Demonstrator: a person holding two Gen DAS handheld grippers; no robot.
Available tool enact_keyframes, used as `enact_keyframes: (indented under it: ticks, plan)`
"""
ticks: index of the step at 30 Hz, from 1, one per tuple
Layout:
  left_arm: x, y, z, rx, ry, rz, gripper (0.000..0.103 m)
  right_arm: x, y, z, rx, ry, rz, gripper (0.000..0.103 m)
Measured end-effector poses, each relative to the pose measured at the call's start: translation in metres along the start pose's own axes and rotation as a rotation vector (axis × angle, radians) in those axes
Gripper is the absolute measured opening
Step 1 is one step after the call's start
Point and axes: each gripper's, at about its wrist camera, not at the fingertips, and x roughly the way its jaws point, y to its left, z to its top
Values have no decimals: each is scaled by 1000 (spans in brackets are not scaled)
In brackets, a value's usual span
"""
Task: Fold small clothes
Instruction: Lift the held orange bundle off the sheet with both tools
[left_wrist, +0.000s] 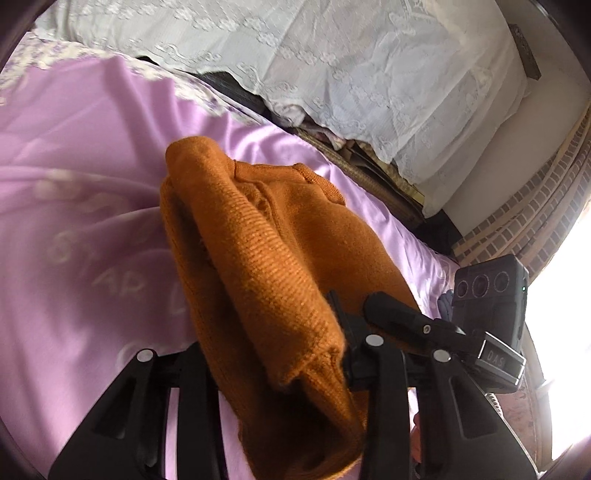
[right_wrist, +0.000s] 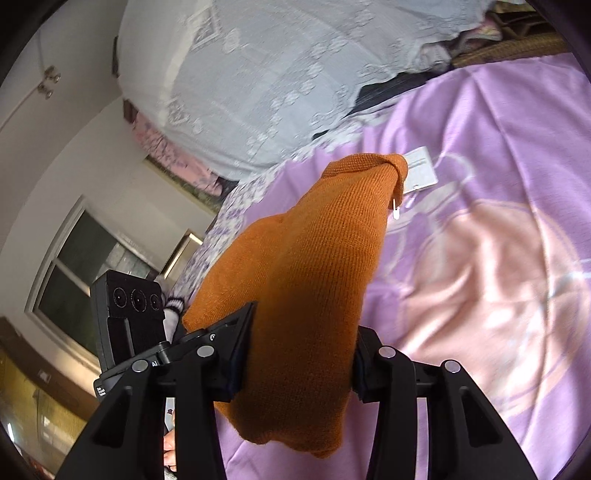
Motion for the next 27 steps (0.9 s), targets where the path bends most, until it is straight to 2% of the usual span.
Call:
enact_keyframes:
  ticks: [9,27]
  plan:
    - [-55,3,-21,-14,-89,21,34,-3,45,-18,-79,22,55,45]
    - [-164,-9,-40,15,-270,119,35,0,141,-35,-193,27,199,45]
